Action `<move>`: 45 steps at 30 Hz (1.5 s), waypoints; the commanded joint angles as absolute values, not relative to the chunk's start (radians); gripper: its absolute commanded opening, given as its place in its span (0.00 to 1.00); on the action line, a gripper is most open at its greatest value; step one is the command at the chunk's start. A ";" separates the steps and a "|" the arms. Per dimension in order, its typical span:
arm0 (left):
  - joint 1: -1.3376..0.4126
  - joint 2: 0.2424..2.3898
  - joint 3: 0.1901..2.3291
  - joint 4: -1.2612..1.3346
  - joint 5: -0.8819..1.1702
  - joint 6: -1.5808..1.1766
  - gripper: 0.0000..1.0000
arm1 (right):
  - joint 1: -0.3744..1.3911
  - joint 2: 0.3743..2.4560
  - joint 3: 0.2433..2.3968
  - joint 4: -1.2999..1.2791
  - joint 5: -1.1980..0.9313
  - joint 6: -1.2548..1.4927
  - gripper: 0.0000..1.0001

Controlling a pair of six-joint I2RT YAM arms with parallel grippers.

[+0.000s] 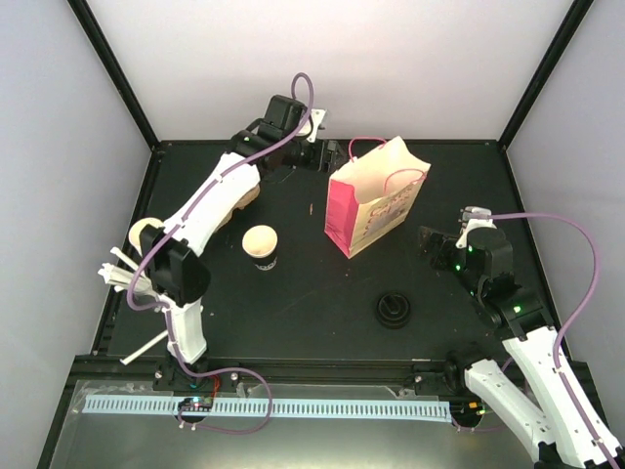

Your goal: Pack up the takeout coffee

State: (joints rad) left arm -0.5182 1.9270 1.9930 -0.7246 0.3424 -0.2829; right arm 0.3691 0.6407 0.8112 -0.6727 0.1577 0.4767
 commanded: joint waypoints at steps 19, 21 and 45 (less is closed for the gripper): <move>-0.317 1.552 1.489 -0.622 -0.241 -0.125 0.82 | 0.371 0.644 0.814 -0.638 0.076 0.430 1.00; -0.288 1.604 1.501 -0.635 -0.239 -0.138 0.82 | 0.371 0.642 0.808 -0.635 0.065 0.428 1.00; -0.210 2.095 1.803 -0.753 -0.058 -0.097 0.70 | 0.371 0.660 0.545 -0.374 -0.138 0.480 1.00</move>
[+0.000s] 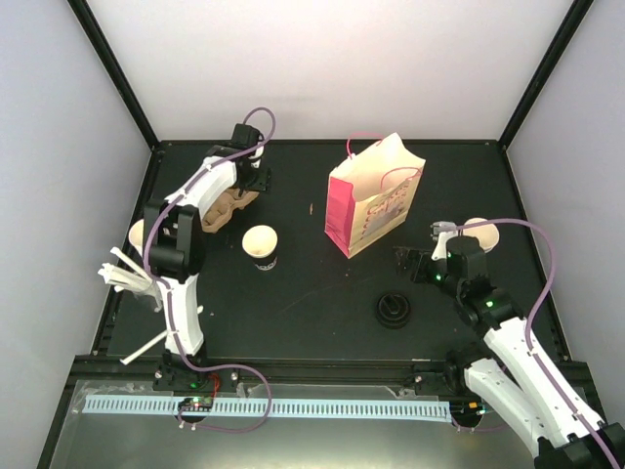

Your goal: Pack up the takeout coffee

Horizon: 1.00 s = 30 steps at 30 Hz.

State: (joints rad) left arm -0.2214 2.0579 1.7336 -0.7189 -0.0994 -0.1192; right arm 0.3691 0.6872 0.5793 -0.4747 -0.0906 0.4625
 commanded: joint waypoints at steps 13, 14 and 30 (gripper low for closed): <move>-0.194 2.214 1.917 -0.826 -0.095 -0.109 0.65 | 0.372 0.658 0.555 -0.373 -0.123 0.462 1.00; -0.192 2.216 1.921 -0.828 -0.096 -0.109 0.65 | 0.372 0.658 0.556 -0.373 -0.122 0.461 1.00; -0.176 2.250 1.960 -0.863 -0.075 -0.104 0.58 | 0.371 0.680 0.575 -0.366 -0.119 0.458 1.00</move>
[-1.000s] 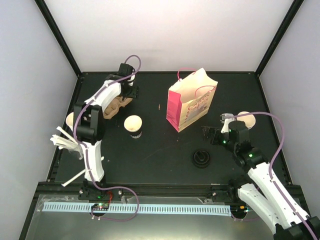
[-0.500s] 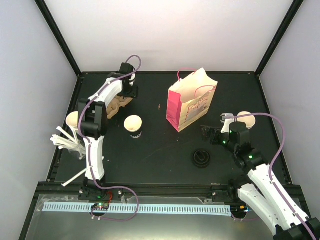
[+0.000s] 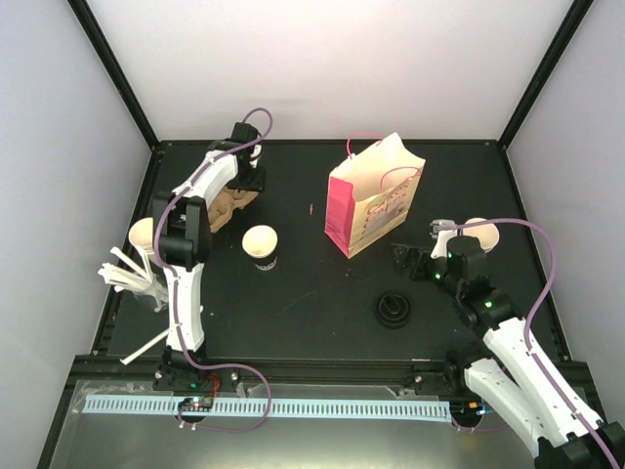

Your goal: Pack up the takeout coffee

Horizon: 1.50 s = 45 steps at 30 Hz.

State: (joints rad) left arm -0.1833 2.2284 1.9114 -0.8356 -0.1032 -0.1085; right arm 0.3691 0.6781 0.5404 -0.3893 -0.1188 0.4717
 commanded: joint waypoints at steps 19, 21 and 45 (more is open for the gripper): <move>-0.177 2.143 1.873 -0.801 -0.166 -0.155 0.40 | 0.372 0.688 0.572 -0.368 -0.123 0.458 1.00; -0.177 2.140 1.874 -0.806 -0.160 -0.153 0.37 | 0.371 0.689 0.572 -0.368 -0.124 0.456 1.00; -0.195 2.022 1.818 -0.806 -0.238 -0.167 0.06 | 0.371 0.686 0.571 -0.370 -0.132 0.458 1.00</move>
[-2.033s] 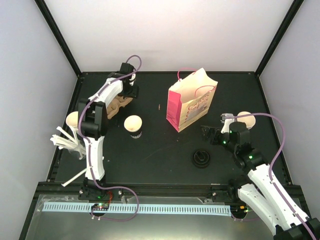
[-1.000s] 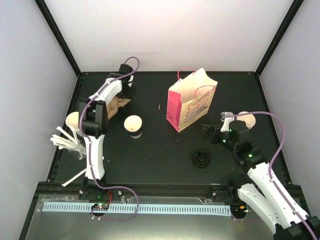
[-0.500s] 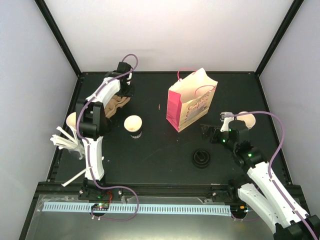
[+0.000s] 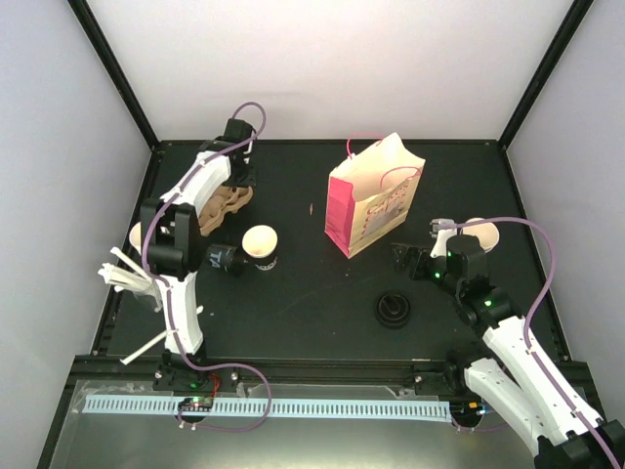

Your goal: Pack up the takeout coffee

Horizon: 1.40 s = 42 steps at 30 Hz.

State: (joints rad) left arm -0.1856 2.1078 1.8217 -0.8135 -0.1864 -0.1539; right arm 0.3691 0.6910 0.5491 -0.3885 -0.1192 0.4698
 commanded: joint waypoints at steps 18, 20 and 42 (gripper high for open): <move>-0.234 1.708 1.793 -0.879 -0.308 -0.183 0.02 | 0.372 0.668 0.582 -0.386 -0.121 0.451 1.00; -0.264 1.666 1.791 -0.890 -0.299 -0.169 0.02 | 0.372 0.668 0.587 -0.390 -0.118 0.449 1.00; -0.992 1.238 1.571 -1.131 -0.377 -0.314 0.02 | 0.372 0.619 0.705 -0.590 -0.009 0.465 1.00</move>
